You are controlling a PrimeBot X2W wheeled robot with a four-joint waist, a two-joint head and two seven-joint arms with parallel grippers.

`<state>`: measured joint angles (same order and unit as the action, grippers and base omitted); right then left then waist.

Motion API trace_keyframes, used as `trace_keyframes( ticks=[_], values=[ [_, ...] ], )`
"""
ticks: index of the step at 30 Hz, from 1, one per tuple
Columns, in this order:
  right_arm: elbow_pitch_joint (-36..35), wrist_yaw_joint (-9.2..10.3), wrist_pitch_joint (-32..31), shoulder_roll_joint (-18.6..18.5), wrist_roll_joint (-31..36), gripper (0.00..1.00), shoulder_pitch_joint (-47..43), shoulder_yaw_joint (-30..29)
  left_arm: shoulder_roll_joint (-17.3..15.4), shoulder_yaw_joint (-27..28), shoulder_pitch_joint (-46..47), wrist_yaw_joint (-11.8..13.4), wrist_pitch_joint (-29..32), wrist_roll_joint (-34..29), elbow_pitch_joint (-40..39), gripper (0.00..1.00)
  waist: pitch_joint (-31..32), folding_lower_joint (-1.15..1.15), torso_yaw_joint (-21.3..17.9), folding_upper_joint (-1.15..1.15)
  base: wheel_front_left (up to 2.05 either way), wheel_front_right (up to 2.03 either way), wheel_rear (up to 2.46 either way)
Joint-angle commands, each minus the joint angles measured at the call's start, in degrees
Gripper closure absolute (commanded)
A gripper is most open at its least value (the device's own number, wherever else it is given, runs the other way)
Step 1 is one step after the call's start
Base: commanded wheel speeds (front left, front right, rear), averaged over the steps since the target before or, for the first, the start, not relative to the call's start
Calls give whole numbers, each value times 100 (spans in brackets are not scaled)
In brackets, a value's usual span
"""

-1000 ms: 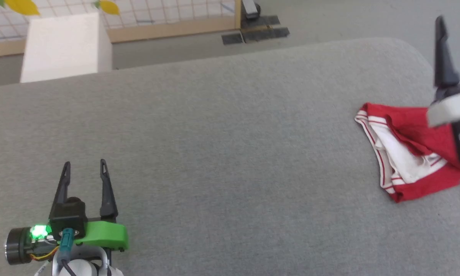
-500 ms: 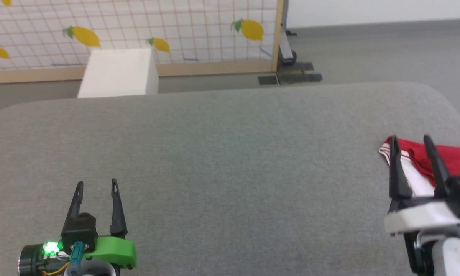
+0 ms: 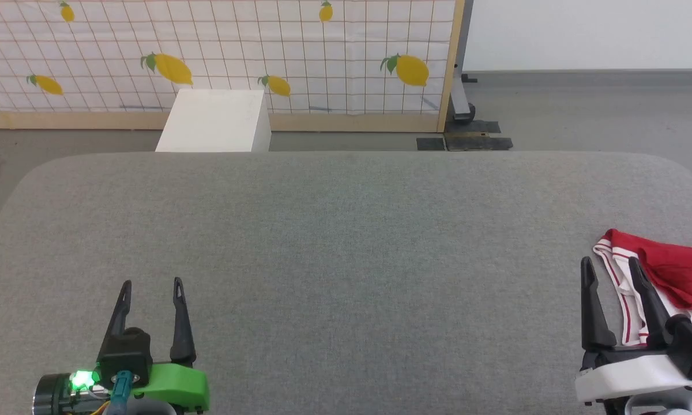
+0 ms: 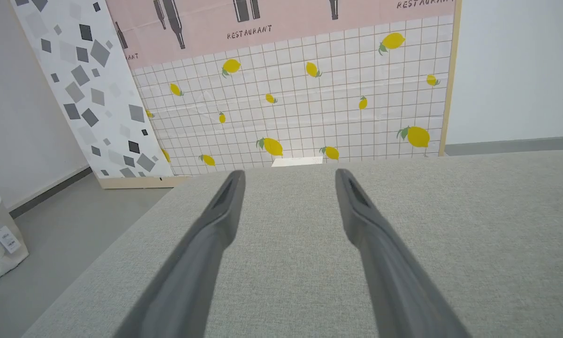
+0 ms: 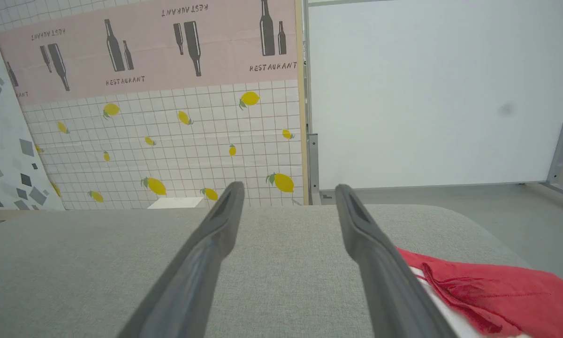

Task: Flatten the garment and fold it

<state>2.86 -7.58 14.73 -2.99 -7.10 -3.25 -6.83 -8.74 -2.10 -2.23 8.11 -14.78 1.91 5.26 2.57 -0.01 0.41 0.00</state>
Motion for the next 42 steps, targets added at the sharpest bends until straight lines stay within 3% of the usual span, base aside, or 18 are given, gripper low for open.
trace_keyframes(
  ticks=[1, 15, 16, 42],
  values=[
    [-17, 9, 27, 11, 5, 0, -66, 16, 26, 2, -35, -25, -22, -38, 22, 0, -20, 1, -1, 0, 0, 0, 0],
    [-42, 9, 27, 11, 74, 0, -42, 45, 6, -56, 28, -7, -22, -146, 68, 0, -154, 1, 17, 0, 0, 0, 0],
    [-16, 0, -1, 0, 51, 100, -15, 38, 1, -54, 8, 0, 1, -98, 61, 100, -154, 1, 16, 0, 0, 0, 0],
    [-65, 2, -294, 1, 179, 100, 52, 162, 114, -1, 49, -158, 296, -104, -54, 100, -176, 1, 5, 0, 0, 0, 0]
  ],
)
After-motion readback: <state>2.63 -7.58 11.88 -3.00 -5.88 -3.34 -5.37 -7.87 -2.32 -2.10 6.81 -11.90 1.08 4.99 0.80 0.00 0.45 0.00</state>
